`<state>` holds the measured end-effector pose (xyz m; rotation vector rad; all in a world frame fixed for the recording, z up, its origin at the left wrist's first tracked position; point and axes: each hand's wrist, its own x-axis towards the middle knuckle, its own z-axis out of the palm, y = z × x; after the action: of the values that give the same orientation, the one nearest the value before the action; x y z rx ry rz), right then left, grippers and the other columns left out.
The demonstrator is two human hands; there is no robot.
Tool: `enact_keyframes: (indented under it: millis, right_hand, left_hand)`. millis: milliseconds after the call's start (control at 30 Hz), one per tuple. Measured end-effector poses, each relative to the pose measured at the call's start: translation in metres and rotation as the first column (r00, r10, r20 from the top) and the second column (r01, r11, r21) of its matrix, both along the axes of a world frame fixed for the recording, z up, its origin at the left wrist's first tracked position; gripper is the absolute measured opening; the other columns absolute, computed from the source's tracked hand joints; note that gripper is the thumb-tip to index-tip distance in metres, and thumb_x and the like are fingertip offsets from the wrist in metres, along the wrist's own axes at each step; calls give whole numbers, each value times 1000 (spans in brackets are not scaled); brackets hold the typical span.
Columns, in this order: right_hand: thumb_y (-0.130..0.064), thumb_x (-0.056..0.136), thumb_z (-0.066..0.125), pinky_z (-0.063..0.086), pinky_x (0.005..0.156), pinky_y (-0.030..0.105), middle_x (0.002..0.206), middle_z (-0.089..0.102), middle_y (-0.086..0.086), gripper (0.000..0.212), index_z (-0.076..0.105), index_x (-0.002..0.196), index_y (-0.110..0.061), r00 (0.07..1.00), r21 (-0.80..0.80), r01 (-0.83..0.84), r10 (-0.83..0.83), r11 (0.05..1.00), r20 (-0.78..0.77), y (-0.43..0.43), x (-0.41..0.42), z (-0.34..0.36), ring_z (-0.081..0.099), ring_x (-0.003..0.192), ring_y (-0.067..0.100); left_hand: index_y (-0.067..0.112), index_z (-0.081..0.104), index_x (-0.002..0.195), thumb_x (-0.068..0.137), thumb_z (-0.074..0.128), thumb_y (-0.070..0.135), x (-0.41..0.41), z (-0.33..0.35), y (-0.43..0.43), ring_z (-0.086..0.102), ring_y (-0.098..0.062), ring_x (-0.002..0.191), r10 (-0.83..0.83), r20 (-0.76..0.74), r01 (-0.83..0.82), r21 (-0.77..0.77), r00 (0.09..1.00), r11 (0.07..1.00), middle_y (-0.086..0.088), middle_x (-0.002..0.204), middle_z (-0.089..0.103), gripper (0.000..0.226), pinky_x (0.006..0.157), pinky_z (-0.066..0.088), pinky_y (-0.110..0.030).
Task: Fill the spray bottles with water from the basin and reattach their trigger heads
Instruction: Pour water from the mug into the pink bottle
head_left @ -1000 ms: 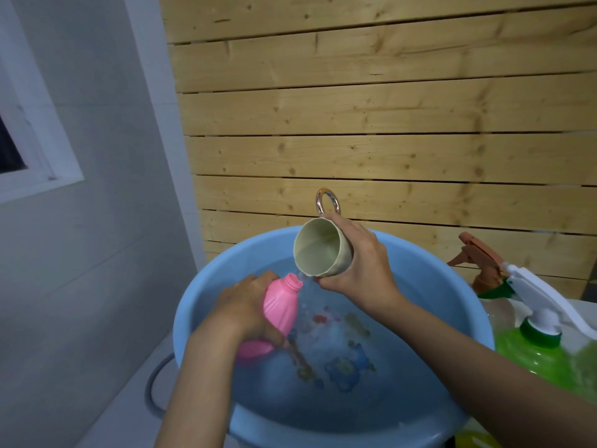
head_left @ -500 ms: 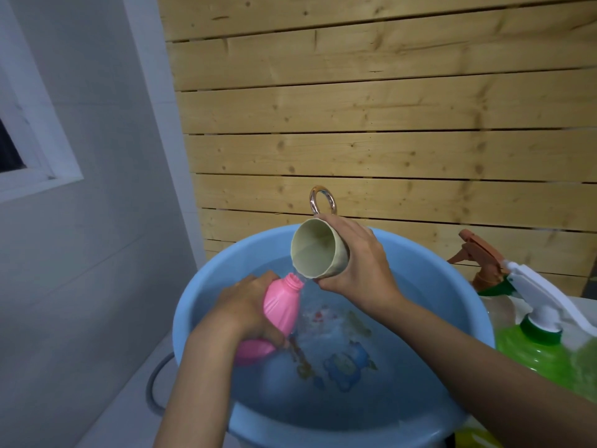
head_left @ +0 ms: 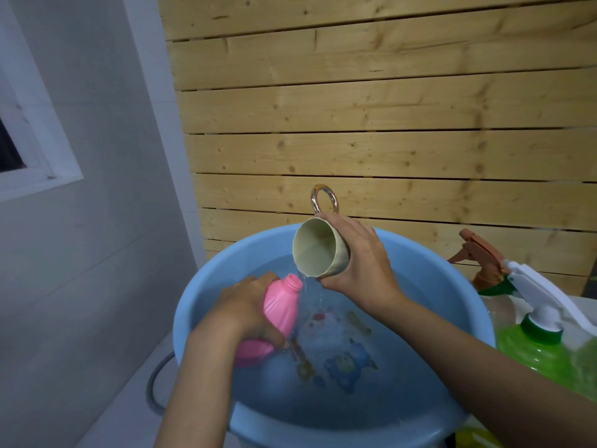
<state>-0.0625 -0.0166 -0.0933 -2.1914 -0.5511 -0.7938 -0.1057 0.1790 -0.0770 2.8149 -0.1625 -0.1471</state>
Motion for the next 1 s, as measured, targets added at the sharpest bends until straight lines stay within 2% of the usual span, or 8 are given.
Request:
enact_keyframes:
  millis: [200, 433, 633, 1000]
  right_hand:
    - [-18, 49, 86, 45, 93, 38, 130, 51, -16, 94, 48, 134, -33, 1000, -14, -1, 2, 1000, 30, 0, 1, -1, 44, 119, 14]
    - [-19, 51, 87, 47, 89, 43, 131, 50, -18, 94, 47, 134, -33, 999, -31, -5, 7, 999, 54, 0, 1, -1, 43, 119, 13]
    - [-17, 51, 87, 48, 88, 45, 132, 48, -19, 94, 46, 134, -35, 998, -45, 0, 3, 999, 70, 0, 0, 0, 41, 120, 13]
    - [-16, 51, 85, 45, 94, 48, 138, 46, -13, 97, 43, 137, -32, 992, -126, 9, 7, 992, 124, -1, 3, -1, 39, 127, 19]
  left_hand:
    - [35, 41, 126, 56, 88, 37, 0, 0, 0, 51, -21, 108, 0, 3, 0, -9, 1000, 1000, 6, 121, 53, 84, 78, 40, -25]
    - [34, 41, 128, 57, 88, 37, 0, 0, -1, 51, -22, 112, -6, 0, 6, 0, 1000, 1000, 5, 124, 52, 86, 84, 42, -27]
    - [35, 42, 127, 57, 88, 36, 1, 0, 0, 52, -22, 110, -5, 1, 5, -1, 1000, 1000, 5, 122, 53, 84, 83, 43, -27]
    - [36, 44, 123, 55, 89, 35, 1, -1, 1, 50, -19, 102, -4, -4, 3, -35, 1000, 999, 6, 119, 54, 81, 78, 41, -26]
